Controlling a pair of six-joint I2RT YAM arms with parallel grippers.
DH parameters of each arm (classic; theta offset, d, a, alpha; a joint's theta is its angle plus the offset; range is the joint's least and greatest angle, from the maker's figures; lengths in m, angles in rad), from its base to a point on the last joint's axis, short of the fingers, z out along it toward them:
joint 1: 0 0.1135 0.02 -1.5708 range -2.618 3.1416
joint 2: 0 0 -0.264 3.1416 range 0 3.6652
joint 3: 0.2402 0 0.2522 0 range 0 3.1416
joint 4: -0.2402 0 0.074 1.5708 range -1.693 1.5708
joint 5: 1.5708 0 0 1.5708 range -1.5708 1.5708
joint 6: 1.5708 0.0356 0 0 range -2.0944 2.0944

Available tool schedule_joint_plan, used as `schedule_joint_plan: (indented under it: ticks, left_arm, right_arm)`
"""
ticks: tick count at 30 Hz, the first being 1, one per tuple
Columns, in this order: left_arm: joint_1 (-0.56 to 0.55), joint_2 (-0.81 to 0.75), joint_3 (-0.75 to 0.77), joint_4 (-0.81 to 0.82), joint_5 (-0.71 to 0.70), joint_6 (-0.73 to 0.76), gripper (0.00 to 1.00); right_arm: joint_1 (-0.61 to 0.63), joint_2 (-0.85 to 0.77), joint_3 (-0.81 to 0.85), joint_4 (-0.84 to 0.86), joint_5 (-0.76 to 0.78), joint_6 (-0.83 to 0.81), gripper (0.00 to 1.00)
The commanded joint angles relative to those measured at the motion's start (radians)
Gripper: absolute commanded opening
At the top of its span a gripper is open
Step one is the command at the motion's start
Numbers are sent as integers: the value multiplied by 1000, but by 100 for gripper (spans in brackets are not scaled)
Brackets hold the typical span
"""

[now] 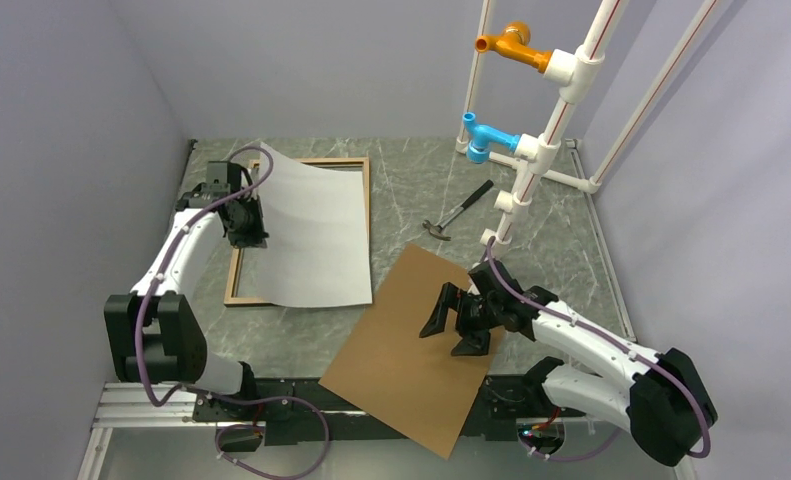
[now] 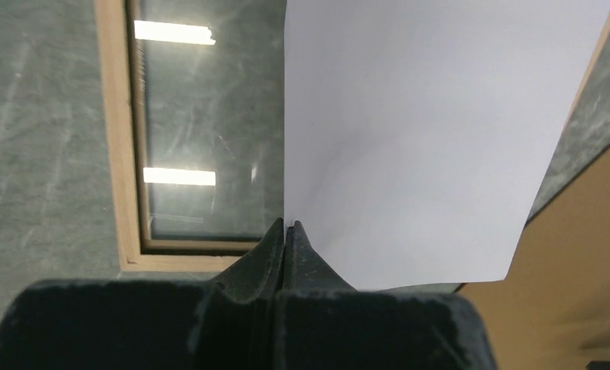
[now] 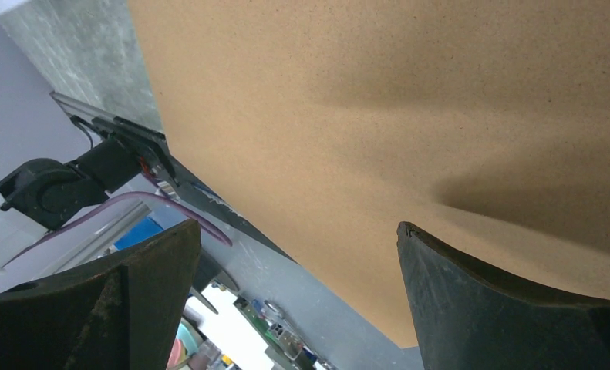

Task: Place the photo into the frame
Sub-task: Turn over the photo from the photo frame.

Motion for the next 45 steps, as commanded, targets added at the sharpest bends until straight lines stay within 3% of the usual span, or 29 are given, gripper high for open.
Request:
schedule_joint_plan:
  ticks: [1, 10, 25, 36, 45]
  left_arm:
    - [58, 30, 57, 43, -1, 13, 0]
    - [76, 126, 140, 59, -48, 105, 0]
    - [76, 211, 192, 107, 170, 179, 0]
    - [31, 132, 57, 195, 285, 278, 0]
    - [18, 87, 32, 219, 266, 281, 0]
  right_arm:
    - [2, 42, 32, 46, -28, -28, 100]
    - [2, 75, 50, 36, -26, -43, 100]
    - [2, 95, 58, 32, -24, -49, 100]
    - [2, 105, 59, 37, -21, -46, 100]
    - [3, 100, 66, 32, -17, -43, 100]
